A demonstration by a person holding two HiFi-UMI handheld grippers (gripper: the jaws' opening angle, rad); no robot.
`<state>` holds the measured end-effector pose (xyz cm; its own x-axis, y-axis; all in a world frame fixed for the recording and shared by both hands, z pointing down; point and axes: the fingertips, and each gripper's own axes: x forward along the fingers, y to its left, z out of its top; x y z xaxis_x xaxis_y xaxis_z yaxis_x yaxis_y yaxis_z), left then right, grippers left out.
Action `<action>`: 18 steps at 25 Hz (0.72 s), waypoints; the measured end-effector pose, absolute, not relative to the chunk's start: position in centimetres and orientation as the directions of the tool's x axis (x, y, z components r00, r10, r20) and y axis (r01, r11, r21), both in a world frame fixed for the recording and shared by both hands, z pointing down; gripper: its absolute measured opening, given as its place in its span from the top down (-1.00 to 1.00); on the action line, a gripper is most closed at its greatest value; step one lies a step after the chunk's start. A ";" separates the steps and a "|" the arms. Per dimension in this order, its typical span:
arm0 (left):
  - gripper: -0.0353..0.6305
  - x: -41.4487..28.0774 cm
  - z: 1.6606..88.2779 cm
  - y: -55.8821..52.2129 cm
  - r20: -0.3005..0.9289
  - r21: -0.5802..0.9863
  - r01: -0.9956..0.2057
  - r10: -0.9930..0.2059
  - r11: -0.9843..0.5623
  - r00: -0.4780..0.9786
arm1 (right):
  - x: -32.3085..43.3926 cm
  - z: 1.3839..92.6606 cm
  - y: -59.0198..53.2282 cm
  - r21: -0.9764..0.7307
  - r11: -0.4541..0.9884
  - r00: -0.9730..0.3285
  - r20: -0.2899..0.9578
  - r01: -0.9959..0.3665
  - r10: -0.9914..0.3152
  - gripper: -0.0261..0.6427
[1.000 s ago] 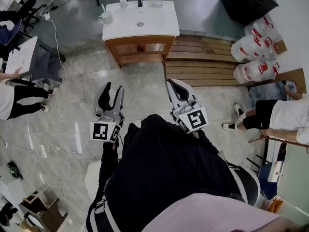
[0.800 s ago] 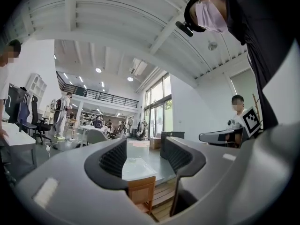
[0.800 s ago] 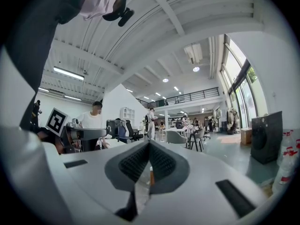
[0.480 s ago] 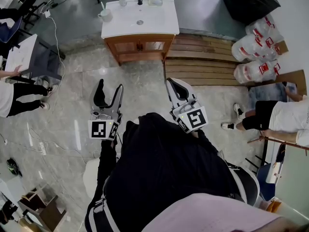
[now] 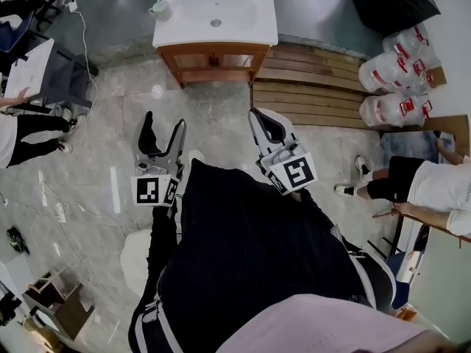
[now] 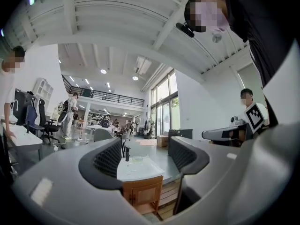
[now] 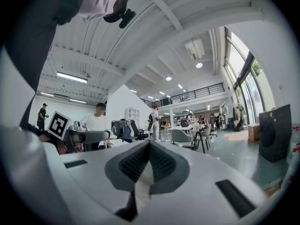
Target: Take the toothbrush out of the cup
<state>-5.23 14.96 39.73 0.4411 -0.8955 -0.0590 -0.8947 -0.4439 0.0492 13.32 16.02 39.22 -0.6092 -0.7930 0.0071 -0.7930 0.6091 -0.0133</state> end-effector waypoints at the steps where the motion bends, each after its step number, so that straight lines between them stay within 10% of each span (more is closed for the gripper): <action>1: -0.05 -5.5 40.0 14.3 -0.057 0.050 -0.896 -0.897 -0.442 0.439 | 13.1 39.3 15.3 -0.013 0.610 -0.610 0.008 -0.793 -0.793 0.92; 18: -0.10 -17.3 41.2 -12.4 -0.065 0.042 -0.832 -0.832 -0.553 0.550 | 1.7 38.7 -10.1 0.062 0.518 -0.519 0.003 -0.853 -0.855 0.92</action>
<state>-17.33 -12.40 41.22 0.5502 -0.8325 -0.0654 -0.8320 -0.5532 0.0425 1.70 -10.10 38.68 -0.5189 -0.8549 0.0033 -0.8531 0.5180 0.0620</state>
